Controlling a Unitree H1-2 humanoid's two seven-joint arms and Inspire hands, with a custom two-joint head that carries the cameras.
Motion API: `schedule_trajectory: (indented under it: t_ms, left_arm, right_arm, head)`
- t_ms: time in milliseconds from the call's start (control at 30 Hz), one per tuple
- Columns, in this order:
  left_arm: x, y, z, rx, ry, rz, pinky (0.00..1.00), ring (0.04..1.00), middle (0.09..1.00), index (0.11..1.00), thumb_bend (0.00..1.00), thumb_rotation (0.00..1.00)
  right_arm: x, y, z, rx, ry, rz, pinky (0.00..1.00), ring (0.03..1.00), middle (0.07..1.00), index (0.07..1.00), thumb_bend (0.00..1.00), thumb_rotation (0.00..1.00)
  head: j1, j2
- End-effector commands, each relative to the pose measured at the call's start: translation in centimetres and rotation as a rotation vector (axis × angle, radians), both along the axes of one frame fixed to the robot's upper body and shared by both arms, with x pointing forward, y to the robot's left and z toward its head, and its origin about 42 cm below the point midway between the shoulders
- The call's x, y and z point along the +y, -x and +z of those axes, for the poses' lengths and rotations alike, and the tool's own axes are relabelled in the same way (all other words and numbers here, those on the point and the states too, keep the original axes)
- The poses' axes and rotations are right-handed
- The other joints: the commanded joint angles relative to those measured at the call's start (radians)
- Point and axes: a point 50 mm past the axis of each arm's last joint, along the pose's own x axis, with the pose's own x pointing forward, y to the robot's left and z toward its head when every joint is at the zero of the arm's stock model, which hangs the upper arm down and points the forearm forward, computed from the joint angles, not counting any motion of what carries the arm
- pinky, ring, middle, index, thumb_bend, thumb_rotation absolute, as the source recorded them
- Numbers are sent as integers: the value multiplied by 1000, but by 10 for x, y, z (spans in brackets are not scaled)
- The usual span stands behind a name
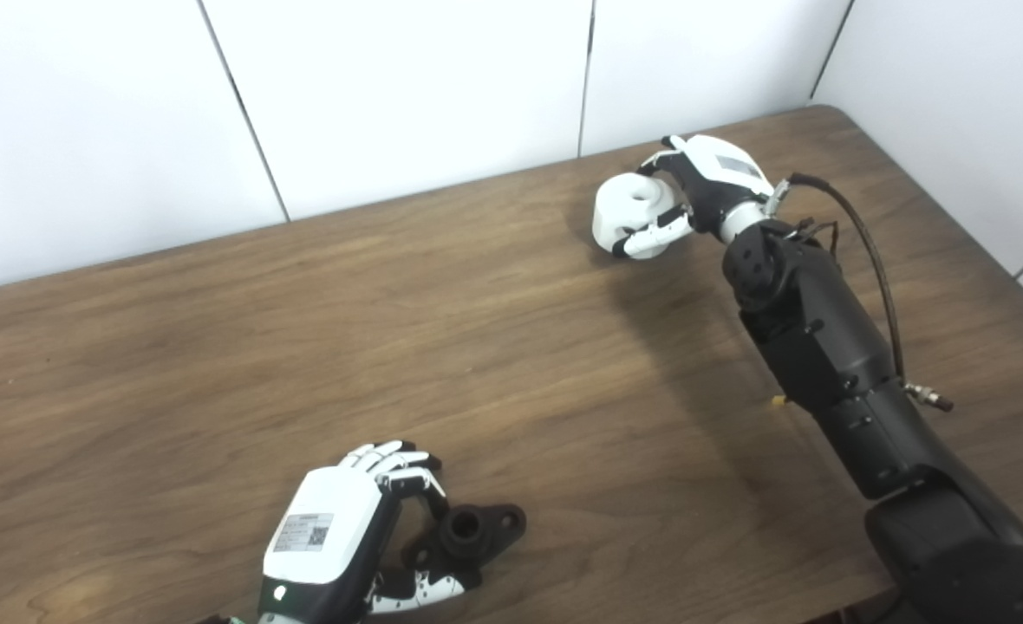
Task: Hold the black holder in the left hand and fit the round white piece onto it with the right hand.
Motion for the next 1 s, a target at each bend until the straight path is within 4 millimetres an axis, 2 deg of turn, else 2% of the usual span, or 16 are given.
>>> schedule_trajectory:
  t_ms: [0, 967]
  left_arm:
    - [15, 8, -14, 84, -74, 36, 851, 848, 761, 486, 521, 49]
    - [16, 9, -11, 79, -71, 33, 843, 842, 756, 485, 522, 49]
  right_arm:
    - [-6, -8, 30, -87, 40, -10, 892, 1000, 982, 751, 772, 365]
    - [-6, -9, 36, -107, 46, -5, 886, 993, 962, 693, 746, 342]
  head:
    - [-1, 1]
    - [-7, 17]
